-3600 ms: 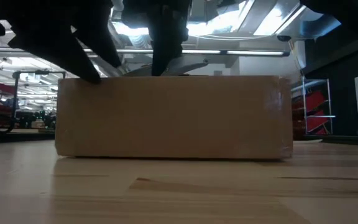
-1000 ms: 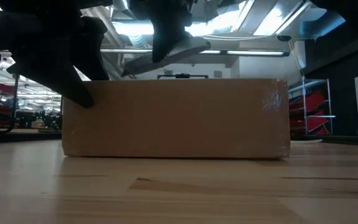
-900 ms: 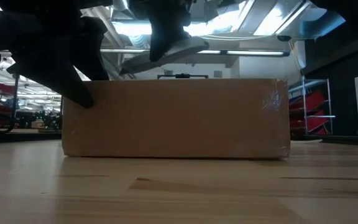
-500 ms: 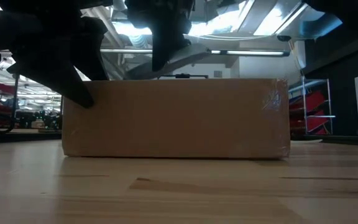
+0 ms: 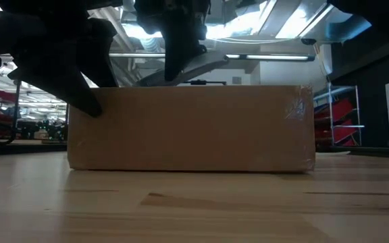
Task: Unpack boxes
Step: Open the box using the silver cutter
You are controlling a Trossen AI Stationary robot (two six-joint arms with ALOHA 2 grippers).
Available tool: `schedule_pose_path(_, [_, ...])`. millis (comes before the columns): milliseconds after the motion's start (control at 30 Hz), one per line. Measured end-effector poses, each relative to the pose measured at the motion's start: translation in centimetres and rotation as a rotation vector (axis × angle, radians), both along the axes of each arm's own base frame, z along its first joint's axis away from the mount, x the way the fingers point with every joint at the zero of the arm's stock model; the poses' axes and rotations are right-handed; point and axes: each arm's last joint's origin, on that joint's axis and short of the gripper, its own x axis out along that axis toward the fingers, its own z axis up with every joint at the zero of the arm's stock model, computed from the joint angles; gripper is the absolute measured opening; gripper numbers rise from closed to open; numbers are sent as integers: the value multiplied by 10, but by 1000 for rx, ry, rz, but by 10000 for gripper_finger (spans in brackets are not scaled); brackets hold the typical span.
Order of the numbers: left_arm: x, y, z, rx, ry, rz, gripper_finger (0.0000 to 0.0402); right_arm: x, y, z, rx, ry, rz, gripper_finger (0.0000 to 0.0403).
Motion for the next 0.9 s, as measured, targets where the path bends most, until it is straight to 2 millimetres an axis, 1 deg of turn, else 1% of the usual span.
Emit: schedule_pose_path(900, [2,-1,0,-8,-15,-3,279,-4,-1,-1,-8,40,24,63])
